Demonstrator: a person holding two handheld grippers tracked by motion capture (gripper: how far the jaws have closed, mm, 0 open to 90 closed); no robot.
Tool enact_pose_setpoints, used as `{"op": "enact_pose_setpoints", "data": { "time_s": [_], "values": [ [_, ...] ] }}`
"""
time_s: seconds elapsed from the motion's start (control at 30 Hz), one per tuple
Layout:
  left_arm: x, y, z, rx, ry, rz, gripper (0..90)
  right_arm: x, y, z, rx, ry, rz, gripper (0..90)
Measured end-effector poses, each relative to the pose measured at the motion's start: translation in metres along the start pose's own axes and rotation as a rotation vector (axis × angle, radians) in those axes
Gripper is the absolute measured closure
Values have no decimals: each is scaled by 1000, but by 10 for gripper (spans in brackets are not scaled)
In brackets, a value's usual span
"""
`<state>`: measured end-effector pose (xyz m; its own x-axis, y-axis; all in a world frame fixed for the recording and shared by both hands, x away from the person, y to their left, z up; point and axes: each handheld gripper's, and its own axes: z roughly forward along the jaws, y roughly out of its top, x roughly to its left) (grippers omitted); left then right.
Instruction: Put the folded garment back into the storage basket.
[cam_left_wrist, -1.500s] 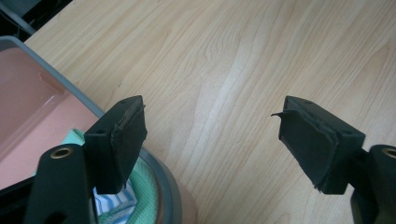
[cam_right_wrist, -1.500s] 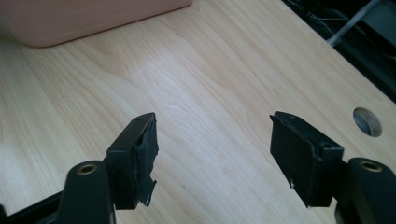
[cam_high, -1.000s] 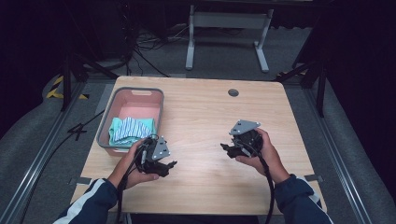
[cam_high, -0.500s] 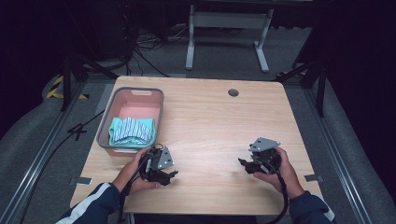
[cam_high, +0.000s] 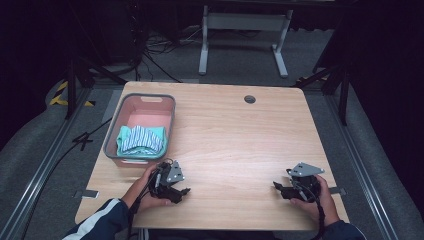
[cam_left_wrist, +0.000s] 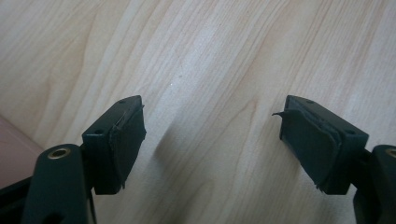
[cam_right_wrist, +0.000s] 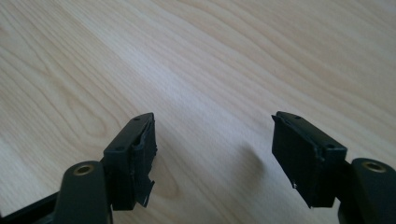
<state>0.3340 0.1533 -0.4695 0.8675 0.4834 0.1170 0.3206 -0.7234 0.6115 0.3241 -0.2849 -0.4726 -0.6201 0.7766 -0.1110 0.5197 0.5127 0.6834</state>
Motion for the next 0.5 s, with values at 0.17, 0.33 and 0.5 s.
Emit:
{"op": "enact_pose_setpoints", "data": {
  "time_s": [0.17, 0.33, 0.5],
  "values": [
    [5, -10, 3, -59, -54, -106, 204, -7, -20, -5, -56, 31, 69, 275],
    [5, -16, 6, -92, -49, -141, 145, -13, -30, -8, -79, 29, 129, 250],
    [4, -15, 6, -92, -44, -151, 139, -12, -30, -8, -79, 27, 130, 250]
  ]
}}
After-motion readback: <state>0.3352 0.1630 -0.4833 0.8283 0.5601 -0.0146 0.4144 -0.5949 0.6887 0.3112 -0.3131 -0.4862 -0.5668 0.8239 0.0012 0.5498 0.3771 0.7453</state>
